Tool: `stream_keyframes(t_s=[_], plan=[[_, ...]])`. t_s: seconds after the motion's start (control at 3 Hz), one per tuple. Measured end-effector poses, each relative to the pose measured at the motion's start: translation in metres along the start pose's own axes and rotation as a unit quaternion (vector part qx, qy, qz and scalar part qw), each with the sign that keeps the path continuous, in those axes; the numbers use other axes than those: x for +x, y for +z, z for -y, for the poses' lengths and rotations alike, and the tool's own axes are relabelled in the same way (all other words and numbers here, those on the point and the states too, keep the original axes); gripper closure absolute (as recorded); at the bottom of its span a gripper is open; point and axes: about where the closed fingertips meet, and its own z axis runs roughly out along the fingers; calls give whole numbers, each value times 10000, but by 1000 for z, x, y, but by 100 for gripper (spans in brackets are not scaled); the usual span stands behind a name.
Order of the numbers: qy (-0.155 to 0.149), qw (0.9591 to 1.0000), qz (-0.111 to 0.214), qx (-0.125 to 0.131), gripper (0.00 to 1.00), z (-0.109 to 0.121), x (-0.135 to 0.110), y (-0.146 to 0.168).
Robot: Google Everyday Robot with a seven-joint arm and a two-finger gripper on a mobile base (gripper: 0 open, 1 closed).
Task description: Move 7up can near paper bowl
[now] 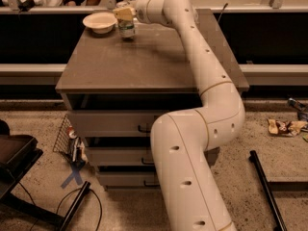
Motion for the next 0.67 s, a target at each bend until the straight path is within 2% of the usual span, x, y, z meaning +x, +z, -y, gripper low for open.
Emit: stream_keyframes(t_s=[0.67], plan=[[10, 10000, -19, -38, 17, -4, 3, 6]])
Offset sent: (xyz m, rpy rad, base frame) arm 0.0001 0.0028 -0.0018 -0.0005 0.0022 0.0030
